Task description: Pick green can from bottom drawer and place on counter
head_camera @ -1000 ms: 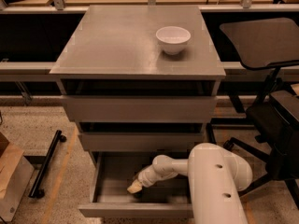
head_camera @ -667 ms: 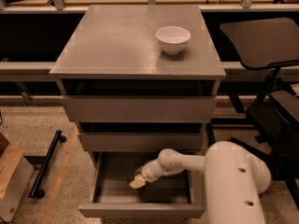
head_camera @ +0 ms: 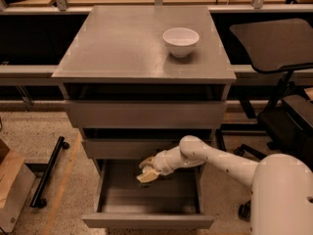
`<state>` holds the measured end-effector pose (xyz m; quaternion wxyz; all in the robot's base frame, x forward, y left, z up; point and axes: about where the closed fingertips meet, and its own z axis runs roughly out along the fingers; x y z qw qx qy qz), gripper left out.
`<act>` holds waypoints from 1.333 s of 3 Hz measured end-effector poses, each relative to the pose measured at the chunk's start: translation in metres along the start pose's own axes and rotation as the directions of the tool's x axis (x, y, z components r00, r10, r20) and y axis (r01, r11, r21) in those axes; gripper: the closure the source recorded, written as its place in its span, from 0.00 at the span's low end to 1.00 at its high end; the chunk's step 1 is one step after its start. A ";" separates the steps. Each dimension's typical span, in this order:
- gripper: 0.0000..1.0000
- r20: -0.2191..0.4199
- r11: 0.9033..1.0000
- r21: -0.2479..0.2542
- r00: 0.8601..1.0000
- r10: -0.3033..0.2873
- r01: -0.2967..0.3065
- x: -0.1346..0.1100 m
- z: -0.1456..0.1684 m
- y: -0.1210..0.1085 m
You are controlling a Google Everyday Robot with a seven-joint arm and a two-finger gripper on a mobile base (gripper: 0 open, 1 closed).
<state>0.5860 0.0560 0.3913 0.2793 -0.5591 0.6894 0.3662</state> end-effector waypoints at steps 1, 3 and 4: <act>1.00 0.019 0.994 -0.081 0.997 -0.074 0.075 -0.042 -0.038 0.022; 1.00 -0.032 0.964 -0.094 0.967 -0.253 0.249 -0.132 -0.138 0.058; 1.00 -0.054 0.954 -0.068 0.954 -0.295 0.291 -0.156 -0.155 0.060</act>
Offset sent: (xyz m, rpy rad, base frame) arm -0.0285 -0.0393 0.2158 0.0412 -0.1262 0.2897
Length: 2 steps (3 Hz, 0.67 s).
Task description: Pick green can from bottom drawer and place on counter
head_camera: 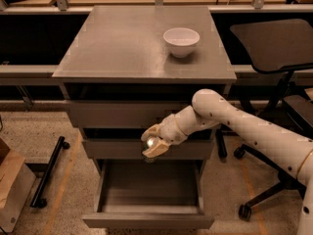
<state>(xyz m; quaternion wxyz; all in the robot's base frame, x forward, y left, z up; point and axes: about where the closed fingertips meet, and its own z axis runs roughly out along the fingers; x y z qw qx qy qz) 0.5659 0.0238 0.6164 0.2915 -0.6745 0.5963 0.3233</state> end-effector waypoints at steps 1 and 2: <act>1.00 0.000 1.000 0.000 1.000 0.000 0.000 0.000 0.000 0.000; 1.00 -0.028 0.998 -0.058 1.000 -0.001 0.000 -0.020 -0.011 0.008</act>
Offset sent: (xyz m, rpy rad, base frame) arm -0.0118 0.0007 0.0476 -0.0726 0.0646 0.0794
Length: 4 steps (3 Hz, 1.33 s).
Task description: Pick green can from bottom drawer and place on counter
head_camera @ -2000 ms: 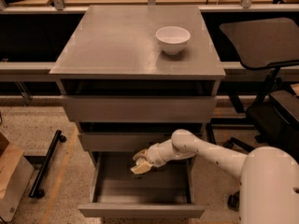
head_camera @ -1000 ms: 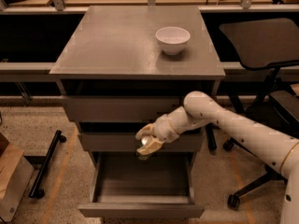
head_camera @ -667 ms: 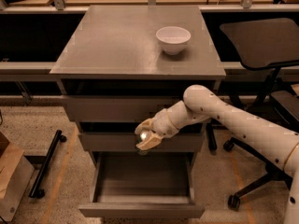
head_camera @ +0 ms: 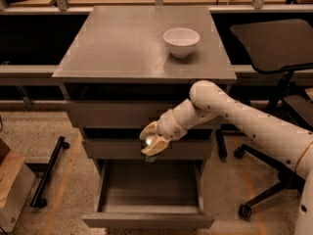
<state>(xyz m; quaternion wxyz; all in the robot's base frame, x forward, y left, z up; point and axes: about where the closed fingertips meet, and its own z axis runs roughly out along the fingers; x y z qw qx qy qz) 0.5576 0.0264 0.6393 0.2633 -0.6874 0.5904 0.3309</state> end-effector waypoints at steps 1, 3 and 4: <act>1.00 -0.020 0.998 -0.026 0.998 -0.058 0.057 -0.041 -0.024 0.013; 1.00 -0.016 0.956 -0.027 0.956 -0.292 0.292 -0.164 -0.104 0.041; 1.00 -0.016 0.956 -0.027 0.956 -0.292 0.292 -0.164 -0.104 0.041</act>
Offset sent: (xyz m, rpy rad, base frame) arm -0.0409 0.0117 0.1952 0.0295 -0.1946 0.2188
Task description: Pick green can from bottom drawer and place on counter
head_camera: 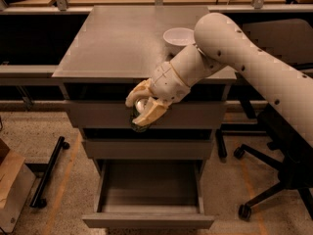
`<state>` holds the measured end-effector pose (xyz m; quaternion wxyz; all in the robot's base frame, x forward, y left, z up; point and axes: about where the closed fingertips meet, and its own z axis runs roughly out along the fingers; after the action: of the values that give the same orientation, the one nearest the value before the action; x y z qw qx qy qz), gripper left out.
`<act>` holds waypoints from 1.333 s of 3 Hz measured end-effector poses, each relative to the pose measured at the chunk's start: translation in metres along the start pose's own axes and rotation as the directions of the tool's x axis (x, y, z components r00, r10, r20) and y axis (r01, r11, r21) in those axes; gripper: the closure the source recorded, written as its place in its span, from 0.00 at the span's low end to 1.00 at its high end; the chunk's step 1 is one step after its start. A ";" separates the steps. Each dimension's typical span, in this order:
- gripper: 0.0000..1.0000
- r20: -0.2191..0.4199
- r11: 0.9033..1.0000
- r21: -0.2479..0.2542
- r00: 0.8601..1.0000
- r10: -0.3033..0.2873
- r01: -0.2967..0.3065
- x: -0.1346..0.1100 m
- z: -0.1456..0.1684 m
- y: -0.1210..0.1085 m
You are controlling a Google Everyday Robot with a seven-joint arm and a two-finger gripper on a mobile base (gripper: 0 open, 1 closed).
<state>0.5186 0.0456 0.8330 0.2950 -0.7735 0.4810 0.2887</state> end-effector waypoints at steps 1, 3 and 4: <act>1.00 0.034 0.999 0.032 0.999 0.001 -0.002 0.006 -0.001 -0.006; 1.00 0.031 0.994 0.082 0.997 -0.074 0.071 -0.009 -0.044 -0.040; 1.00 -0.043 0.982 0.112 0.988 -0.146 0.150 -0.036 -0.091 -0.065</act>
Offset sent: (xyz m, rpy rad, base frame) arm 0.0564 -0.0186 0.0496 0.1079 -0.0899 -0.0005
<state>0.5795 0.0230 0.9310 0.3512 -0.7939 0.4427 0.2245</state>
